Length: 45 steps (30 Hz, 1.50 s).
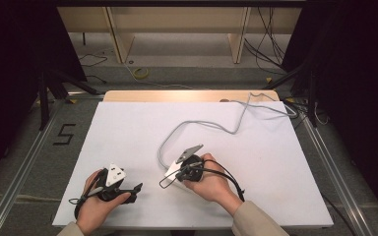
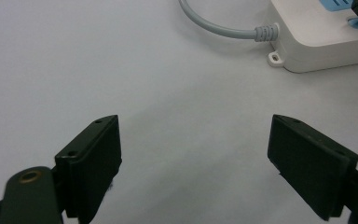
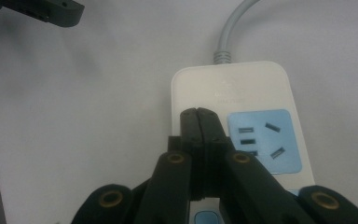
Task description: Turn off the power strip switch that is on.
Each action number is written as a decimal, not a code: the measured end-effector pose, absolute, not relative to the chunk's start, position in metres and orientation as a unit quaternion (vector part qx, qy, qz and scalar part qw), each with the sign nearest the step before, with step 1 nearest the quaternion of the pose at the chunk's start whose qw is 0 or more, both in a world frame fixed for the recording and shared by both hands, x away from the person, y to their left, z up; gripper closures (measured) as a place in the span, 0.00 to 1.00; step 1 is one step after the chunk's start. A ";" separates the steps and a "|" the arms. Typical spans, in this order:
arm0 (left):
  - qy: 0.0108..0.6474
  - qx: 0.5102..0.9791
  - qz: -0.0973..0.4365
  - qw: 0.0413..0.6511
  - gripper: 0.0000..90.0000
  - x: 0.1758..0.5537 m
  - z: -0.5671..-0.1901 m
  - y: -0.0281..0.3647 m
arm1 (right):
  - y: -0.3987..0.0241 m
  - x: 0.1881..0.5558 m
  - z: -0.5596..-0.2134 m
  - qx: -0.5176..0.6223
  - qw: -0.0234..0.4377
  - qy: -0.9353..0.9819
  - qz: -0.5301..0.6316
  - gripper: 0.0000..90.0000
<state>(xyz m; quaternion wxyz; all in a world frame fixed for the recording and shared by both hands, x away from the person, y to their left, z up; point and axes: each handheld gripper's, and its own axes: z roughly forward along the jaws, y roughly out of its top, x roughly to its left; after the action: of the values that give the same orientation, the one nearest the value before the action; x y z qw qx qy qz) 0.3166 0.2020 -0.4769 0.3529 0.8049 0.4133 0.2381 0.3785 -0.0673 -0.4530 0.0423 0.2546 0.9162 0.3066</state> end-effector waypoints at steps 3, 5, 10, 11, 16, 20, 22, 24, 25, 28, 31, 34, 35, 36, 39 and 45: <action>0.413 0.806 0.237 0.353 0.19 0.316 -0.477 0.202 | -0.068 0.378 -0.453 0.260 0.041 0.914 0.309 1.00; 0.413 0.805 0.238 0.353 0.19 0.317 -0.477 0.202 | -0.068 0.378 -0.453 0.260 0.042 0.913 0.311 1.00; 0.414 0.804 0.238 0.354 0.19 0.317 -0.477 0.202 | -0.069 0.379 -0.453 0.264 0.039 0.912 0.311 1.00; 0.414 0.804 0.239 0.354 0.19 0.317 -0.477 0.202 | -0.069 0.379 -0.453 0.266 0.037 0.912 0.311 1.00; 0.415 0.804 0.238 0.353 0.19 0.317 -0.477 0.203 | -0.069 0.379 -0.453 0.264 0.037 0.912 0.310 1.00; 0.414 0.805 0.238 0.353 0.19 0.316 -0.477 0.203 | -0.069 0.380 -0.453 0.265 0.033 0.912 0.311 1.00; 0.414 0.805 0.238 0.352 0.19 0.317 -0.477 0.203 | -0.070 0.380 -0.451 0.267 0.032 0.908 0.322 1.00; 0.415 0.805 0.238 0.353 0.19 0.317 -0.477 0.203 | -0.070 0.380 -0.450 0.264 0.036 0.910 0.317 1.00; 0.415 0.804 0.238 0.353 0.19 0.316 -0.477 0.203 | -0.070 0.380 -0.450 0.264 0.034 0.910 0.318 1.00; 0.415 0.804 0.238 0.354 0.19 0.316 -0.477 0.203 | -0.072 0.380 -0.449 0.259 0.042 0.910 0.321 1.00; 0.417 0.803 0.238 0.353 0.19 0.316 -0.477 0.204 | -0.073 0.379 -0.445 0.259 0.044 0.908 0.327 1.00; 0.417 0.803 0.238 0.353 0.19 0.316 -0.477 0.204 | -0.076 0.379 -0.444 0.258 0.048 0.908 0.326 1.00; 0.418 0.802 0.238 0.353 0.19 0.316 -0.477 0.204 | -0.077 0.378 -0.444 0.258 0.049 0.908 0.326 1.00; 0.418 0.802 0.238 0.353 0.19 0.316 -0.477 0.204 | -0.078 0.378 -0.443 0.257 0.050 0.908 0.326 1.00; 0.419 0.801 0.239 0.353 0.19 0.316 -0.477 0.205 | -0.081 0.377 -0.442 0.254 0.055 0.907 0.331 1.00; 0.420 0.802 0.239 0.352 0.19 0.316 -0.477 0.205 | -0.090 0.376 -0.439 0.254 0.064 0.904 0.336 1.00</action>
<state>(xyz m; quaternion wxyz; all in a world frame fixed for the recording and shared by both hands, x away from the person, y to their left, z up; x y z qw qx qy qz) 0.3159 0.2053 -0.4771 0.3520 0.8015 0.4199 0.2393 0.3760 -0.0896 -0.4389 0.0643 0.2544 0.9045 0.3363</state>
